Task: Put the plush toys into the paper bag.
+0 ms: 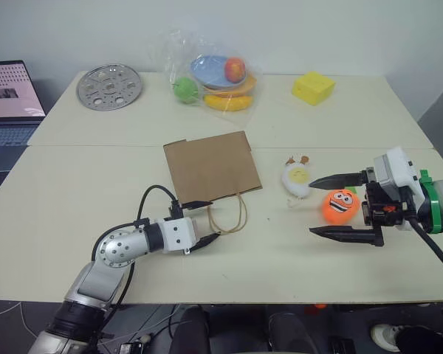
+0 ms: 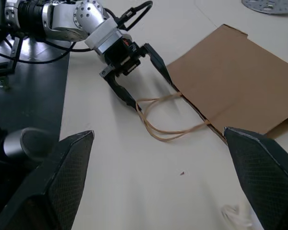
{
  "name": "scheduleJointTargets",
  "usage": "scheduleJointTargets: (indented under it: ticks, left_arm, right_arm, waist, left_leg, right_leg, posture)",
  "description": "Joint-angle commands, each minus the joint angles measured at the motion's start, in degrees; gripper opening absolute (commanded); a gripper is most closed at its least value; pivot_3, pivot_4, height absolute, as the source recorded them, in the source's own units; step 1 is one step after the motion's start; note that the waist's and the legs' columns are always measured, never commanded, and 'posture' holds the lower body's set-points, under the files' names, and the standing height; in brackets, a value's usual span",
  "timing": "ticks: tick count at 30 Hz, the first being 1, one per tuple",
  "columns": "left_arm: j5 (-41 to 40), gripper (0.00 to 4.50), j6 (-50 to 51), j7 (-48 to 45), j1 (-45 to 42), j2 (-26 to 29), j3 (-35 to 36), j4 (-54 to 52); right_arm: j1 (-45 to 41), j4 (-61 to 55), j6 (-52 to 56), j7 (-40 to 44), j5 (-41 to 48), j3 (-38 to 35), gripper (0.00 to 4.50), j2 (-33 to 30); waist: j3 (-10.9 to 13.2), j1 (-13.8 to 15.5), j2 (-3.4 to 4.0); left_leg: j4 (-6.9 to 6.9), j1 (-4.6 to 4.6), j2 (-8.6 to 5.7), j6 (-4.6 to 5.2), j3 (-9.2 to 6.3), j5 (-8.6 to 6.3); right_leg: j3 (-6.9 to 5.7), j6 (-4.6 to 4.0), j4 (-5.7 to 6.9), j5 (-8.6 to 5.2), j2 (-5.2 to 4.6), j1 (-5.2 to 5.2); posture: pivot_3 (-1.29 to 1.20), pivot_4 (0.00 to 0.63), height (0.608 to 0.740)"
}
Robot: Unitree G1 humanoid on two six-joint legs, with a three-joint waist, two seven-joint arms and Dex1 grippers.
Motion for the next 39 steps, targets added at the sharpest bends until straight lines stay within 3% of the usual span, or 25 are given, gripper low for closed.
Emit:
scheduleJointTargets:
  ticks: [1,4,13,19,25,29,38,39]
  left_arm:
    - [-2.0,3.7,0.3,-0.6,-1.0,-0.2,0.4,-0.4]
    - [-2.7,3.03,0.8,-0.8,-1.4,-0.5,0.5,-0.3]
    - [-6.6,0.17,6.2,-4.7,-3.3,0.2,0.7,-1.9]
    - [-20.5,0.08,26.9,-7.0,-7.5,0.6,4.2,-10.8]
    - [-37.3,0.08,48.1,-7.4,-11.2,3.1,10.8,-16.0]
    - [-41.7,0.0,53.6,-6.6,-15.0,3.6,14.6,-12.5]
    - [-47.8,0.0,61.1,-2.4,-18.6,1.4,17.7,-12.5]
    - [-47.7,0.0,61.2,-2.5,-18.5,1.5,17.6,-12.7]
  right_arm:
    - [-0.6,-1.4,-0.6,-0.2,0.5,-0.9,4.5,-0.4]
    - [-0.5,-1.2,-0.8,-0.2,0.1,-0.8,4.5,-0.4]
    - [0.5,-1.3,-1.1,-0.6,-0.1,-0.7,4.5,0.1]
    - [0.6,-2.1,1.1,-5.9,-3.3,2.9,4.5,0.7]
    - [-1.9,-2.0,-0.1,-12.6,-7.3,9.6,4.5,8.1]
    - [-6.2,1.9,-1.4,-17.8,-13.6,17.1,3.29,16.0]
    - [-12.3,13.5,-7.6,-27.3,-26.4,26.2,0.04,31.9]
    - [-12.8,14.7,-8.2,-28.3,-27.4,26.6,0.01,33.5]
  waist:
    - [0.0,0.0,0.0]
    - [0.0,0.0,0.0]
    - [0.0,0.0,0.0]
    - [0.0,0.0,-0.01]
    - [0.0,-0.5,0.0]
    - [0.0,-0.6,-0.02]
    - [0.0,-0.4,-0.03]
    - [0.0,-0.3,-0.03]
  left_leg:
    - [0.0,0.0,0.0,0.0,0.0,0.0]
    - [0.0,0.01,0.0,0.0,-0.01,0.0]
    - [0.0,0.01,0.0,0.0,-0.04,0.0]
    - [0.02,-0.01,0.0,0.0,-0.08,0.0]
    - [0.0,0.0,0.04,0.0,-0.18,0.0]
    - [0.02,-0.01,0.04,0.0,-0.27,0.01]
    - [-0.04,-0.06,0.03,-0.01,-0.43,0.01]
    - [-0.05,-0.07,0.03,-0.02,-0.44,0.01]
  right_leg:
    - [0.0,0.0,-0.01,0.0,0.0,0.0]
    - [-0.01,0.0,0.01,0.0,0.0,0.0]
    - [-0.03,0.0,0.01,0.0,0.01,0.0]
    - [-0.05,0.02,0.02,-0.01,0.02,0.01]
    - [-0.13,0.03,0.07,-0.02,0.08,0.0]
    - [-0.19,0.07,0.1,-0.04,0.11,0.0]
    - [-0.35,0.0,0.14,0.0,0.1,-0.03]
    - [-0.36,-0.01,0.14,0.0,0.1,-0.02]
  posture:
    - [0.0,0.15,0.74]
    - [0.0,0.15,0.74]
    - [0.0,0.15,0.74]
    - [0.0,0.15,0.74]
    - [0.0,0.15,0.74]
    - [0.0,0.15,0.74]
    - [0.0,0.15,0.74]
    - [0.0,0.15,0.74]
